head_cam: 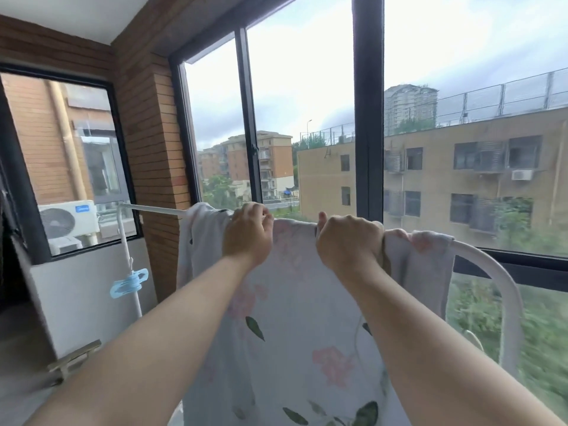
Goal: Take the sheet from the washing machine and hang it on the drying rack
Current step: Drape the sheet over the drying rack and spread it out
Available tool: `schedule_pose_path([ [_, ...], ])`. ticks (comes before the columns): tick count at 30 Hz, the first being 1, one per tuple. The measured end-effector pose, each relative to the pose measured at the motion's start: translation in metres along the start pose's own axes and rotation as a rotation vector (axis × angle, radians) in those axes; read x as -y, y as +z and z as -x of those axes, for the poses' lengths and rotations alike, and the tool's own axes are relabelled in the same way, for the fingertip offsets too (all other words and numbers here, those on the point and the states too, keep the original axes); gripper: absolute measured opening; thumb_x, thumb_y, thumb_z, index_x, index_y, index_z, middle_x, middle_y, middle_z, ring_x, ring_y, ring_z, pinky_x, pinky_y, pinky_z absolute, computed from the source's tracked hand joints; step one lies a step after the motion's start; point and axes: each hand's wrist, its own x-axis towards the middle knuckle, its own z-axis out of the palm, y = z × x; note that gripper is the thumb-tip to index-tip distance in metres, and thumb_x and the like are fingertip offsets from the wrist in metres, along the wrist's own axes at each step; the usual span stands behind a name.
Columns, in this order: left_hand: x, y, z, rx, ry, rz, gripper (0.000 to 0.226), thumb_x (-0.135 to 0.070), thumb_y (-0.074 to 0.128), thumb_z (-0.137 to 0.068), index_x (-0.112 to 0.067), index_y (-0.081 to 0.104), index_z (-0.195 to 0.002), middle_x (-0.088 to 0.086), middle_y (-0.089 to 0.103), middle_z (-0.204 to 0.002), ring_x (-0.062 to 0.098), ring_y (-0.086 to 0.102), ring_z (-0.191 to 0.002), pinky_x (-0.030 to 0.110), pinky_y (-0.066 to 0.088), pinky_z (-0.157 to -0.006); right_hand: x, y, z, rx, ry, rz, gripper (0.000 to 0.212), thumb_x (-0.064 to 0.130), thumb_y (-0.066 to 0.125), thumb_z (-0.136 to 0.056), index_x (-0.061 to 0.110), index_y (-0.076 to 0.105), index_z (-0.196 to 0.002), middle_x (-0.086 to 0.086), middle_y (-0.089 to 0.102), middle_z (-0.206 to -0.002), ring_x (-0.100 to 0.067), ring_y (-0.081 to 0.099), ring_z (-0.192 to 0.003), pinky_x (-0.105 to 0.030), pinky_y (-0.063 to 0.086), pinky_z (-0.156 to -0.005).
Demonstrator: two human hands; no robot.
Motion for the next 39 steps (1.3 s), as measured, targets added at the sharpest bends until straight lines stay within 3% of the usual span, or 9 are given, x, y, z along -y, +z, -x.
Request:
schedule_pose_path([
  [4,0.017,0.007,-0.022,0.080,0.090,-0.028,0.032,-0.036,0.040,-0.104,-0.016,0.062,-0.091,0.006,0.066,-0.103,0.029,0.058,-0.103,0.039,0.038,-0.092,0.001,0.002,-0.004,-0.019,0.058,0.025,0.061,0.041,0.022,-0.107,0.016,0.072,-0.084,-0.005,0.072,-0.085,-0.027,0.062,-0.074,-0.035,0.034,-0.070],
  [8,0.041,0.012,-0.048,0.212,0.097,-0.018,0.055,-0.056,0.025,-0.100,-0.017,0.054,-0.074,0.004,0.064,-0.084,0.029,0.060,-0.091,0.040,0.036,-0.092,0.003,-0.001,-0.002,-0.071,0.129,0.092,0.060,0.040,0.026,-0.107,0.013,0.068,-0.074,-0.006,0.065,-0.072,-0.026,0.050,-0.064,-0.032,0.035,-0.065],
  [10,0.054,0.019,-0.054,0.239,0.136,-0.014,0.059,-0.057,0.019,-0.100,-0.019,0.055,-0.073,0.006,0.067,-0.087,0.029,0.059,-0.094,0.042,0.036,-0.095,0.008,0.001,-0.001,-0.084,0.152,0.148,0.059,0.040,0.027,-0.106,0.014,0.068,-0.074,-0.007,0.068,-0.073,-0.025,0.047,-0.061,-0.032,0.034,-0.063],
  [14,0.053,0.035,-0.052,0.181,0.187,0.001,0.049,-0.039,0.028,-0.106,-0.016,0.070,-0.093,0.013,0.071,-0.107,0.035,0.059,-0.108,0.041,0.035,-0.099,0.012,0.003,-0.004,-0.048,0.179,0.206,0.058,0.040,0.025,-0.106,0.016,0.072,-0.082,-0.008,0.073,-0.083,-0.029,0.062,-0.071,-0.033,0.037,-0.066],
  [20,0.038,0.042,-0.033,0.047,0.365,0.122,0.052,-0.041,0.026,-0.105,-0.020,0.071,-0.088,-0.001,0.073,-0.095,0.030,0.059,-0.093,0.041,0.030,-0.091,0.015,-0.001,-0.003,0.031,0.189,0.207,0.065,0.050,0.014,-0.106,0.020,0.070,-0.090,-0.009,0.073,-0.096,-0.031,0.066,-0.090,-0.037,0.039,-0.073],
  [23,0.022,0.042,-0.029,0.122,0.392,0.130,0.052,-0.044,0.022,-0.107,-0.022,0.069,-0.097,-0.004,0.071,-0.099,0.026,0.058,-0.098,0.042,0.028,-0.092,0.020,-0.006,-0.005,0.123,0.218,0.142,0.064,0.054,0.008,-0.105,0.025,0.062,-0.093,-0.009,0.072,-0.104,-0.032,0.065,-0.099,-0.040,0.040,-0.079],
  [32,-0.060,0.030,-0.001,0.357,0.321,0.400,0.046,-0.037,0.023,-0.107,-0.014,0.063,-0.104,0.010,0.066,-0.110,0.030,0.051,-0.110,0.042,0.029,-0.101,0.013,-0.017,-0.010,0.141,0.383,-0.134,0.068,0.058,0.004,-0.103,0.024,0.050,-0.140,-0.012,0.061,-0.138,-0.035,0.055,-0.128,-0.046,0.042,-0.100],
  [36,-0.081,0.012,0.006,0.456,0.240,0.666,0.015,-0.021,0.039,-0.099,-0.019,0.054,-0.101,0.005,0.063,-0.102,0.027,0.055,-0.102,0.036,0.034,-0.090,0.008,-0.022,-0.011,0.106,0.439,-0.214,0.069,0.056,0.009,-0.105,0.013,0.053,-0.137,-0.018,0.061,-0.136,-0.037,0.055,-0.127,-0.044,0.041,-0.099],
  [39,-0.080,-0.001,0.002,0.535,0.252,0.805,0.013,-0.011,0.042,-0.095,-0.021,0.050,-0.098,0.000,0.059,-0.094,0.025,0.057,-0.090,0.034,0.040,-0.078,0.005,-0.021,-0.013,0.078,0.418,-0.275,0.069,0.056,0.011,-0.105,0.011,0.059,-0.127,-0.020,0.065,-0.129,-0.037,0.059,-0.120,-0.041,0.042,-0.093],
])
